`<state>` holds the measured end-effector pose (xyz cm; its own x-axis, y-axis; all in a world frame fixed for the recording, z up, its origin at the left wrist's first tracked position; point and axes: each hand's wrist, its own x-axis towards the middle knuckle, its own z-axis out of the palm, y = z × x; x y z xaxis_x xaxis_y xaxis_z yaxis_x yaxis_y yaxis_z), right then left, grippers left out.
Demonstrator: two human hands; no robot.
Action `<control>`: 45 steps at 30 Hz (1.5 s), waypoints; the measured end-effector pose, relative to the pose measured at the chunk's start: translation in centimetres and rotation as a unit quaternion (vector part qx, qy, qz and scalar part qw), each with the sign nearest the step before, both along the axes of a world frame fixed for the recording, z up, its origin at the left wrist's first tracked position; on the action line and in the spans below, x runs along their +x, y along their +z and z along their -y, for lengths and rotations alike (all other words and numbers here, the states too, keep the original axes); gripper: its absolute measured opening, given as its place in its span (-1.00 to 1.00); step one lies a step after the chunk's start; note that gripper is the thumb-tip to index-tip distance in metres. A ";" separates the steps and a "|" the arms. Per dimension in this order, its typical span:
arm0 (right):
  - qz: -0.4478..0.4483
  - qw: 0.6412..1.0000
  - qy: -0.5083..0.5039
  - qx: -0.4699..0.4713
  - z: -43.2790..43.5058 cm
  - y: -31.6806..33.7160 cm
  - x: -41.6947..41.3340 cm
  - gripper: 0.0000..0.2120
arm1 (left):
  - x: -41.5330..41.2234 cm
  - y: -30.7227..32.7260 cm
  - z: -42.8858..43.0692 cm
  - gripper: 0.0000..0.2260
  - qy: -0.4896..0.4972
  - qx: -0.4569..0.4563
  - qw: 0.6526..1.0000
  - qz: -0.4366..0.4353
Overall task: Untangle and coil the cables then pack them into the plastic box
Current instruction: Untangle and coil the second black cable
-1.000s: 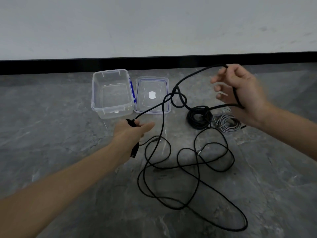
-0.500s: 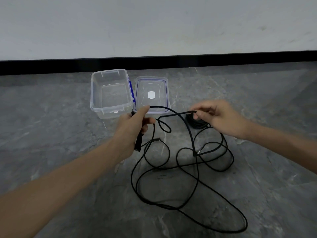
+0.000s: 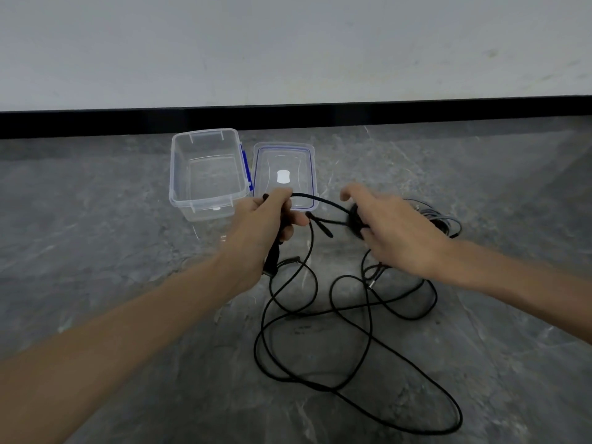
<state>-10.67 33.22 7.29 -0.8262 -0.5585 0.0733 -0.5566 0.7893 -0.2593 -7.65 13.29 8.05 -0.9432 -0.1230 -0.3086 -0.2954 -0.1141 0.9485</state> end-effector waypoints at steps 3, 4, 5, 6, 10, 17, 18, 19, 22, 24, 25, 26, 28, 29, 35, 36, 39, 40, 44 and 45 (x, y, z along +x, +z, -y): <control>-0.081 0.982 0.052 0.161 1.1 0.5 1.8 -0.42 | -0.2 0.1 -0.2 -0.77 0.027 0.008 1.000 0.004; -0.110 0.966 0.081 0.219 1.5 0.3 2.5 -0.46 | -0.4 0.1 -0.1 -0.77 0.040 0.017 0.999 0.005; -0.134 0.945 0.109 0.278 1.7 -0.4 3.2 -0.52 | -0.6 0.2 0.0 -0.77 0.054 0.027 0.998 0.004; -0.139 0.926 0.126 0.327 2.0 -0.9 3.8 -0.62 | -0.8 0.3 0.2 -0.77 0.066 0.035 0.997 0.002; -0.057 0.900 0.173 0.397 2.3 -4.6 5.8 -0.87 | -1.8 1.0 1.3 -0.76 0.114 0.068 0.991 -0.017; 0.123 0.844 0.162 0.495 -1.3 -8.8 5.4 -0.71 | -2.8 2.4 2.5 -0.72 0.148 0.155 0.976 -0.042; 0.142 0.837 0.159 0.503 -1.9 -9.1 5.0 -0.68 | -2.8 2.5 2.5 -0.72 0.149 0.160 0.975 -0.042; 0.155 0.832 0.155 0.510 -2.6 -9.4 4.5 -0.67 | -2.7 2.5 2.5 -0.72 0.147 0.163 0.975 -0.041; 0.238 0.852 0.126 0.449 -4.0 -9.8 3.4 -0.61 | -2.3 2.2 2.1 -0.74 0.118 0.152 0.981 -0.035; 0.320 0.899 0.072 0.291 -3.8 -9.5 3.1 -0.56 | -1.8 1.7 1.5 -0.73 0.089 0.139 0.986 -0.029; 0.337 0.924 0.035 0.178 -3.5 -9.1 3.0 -0.60 | -1.6 1.5 1.2 -0.72 0.074 0.132 0.988 -0.028; 0.342 0.937 -0.012 0.073 -3.0 -8.6 3.0 -0.65 | -1.3 1.4 0.8 -0.72 0.059 0.125 0.990 -0.029; 0.321 0.936 -0.093 -0.109 -2.0 -7.6 3.0 -0.78 | -0.8 1.4 0.1 -0.72 0.030 0.116 0.992 -0.030; 0.288 0.935 -0.112 -0.173 -1.4 -6.9 2.9 -0.82 | -0.6 1.4 -0.2 -0.72 0.017 0.114 0.993 -0.030; 0.363 0.866 -0.063 -0.339 2.4 -2.7 2.7 -0.57 | 0.4 1.5 -1.4 -0.71 -0.006 0.139 0.990 -0.006; 0.365 0.856 -0.055 -0.362 3.0 -2.5 2.9 -0.69 | 0.4 1.7 -1.4 -0.71 -0.001 0.151 0.989 0.000; 0.356 0.797 -0.130 -0.470 4.1 -2.5 3.3 -0.81 | 0.5 2.2 -1.2 -0.70 -0.011 0.218 0.975 0.030; 0.374 0.769 -0.155 -0.495 4.3 -2.6 3.4 -0.79 | 0.7 2.5 -1.2 -0.69 -0.027 0.246 0.968 0.044; 0.438 0.747 -0.177 -0.468 4.5 -2.3 3.6 -0.61 | 1.5 3.6 -1.7 -0.69 -0.113 0.310 0.943 0.053; 0.431 0.775 -0.172 -0.429 4.7 -2.2 3.9 -0.51 | 1.5 3.9 -2.0 -0.71 -0.126 0.325 0.936 0.045</control>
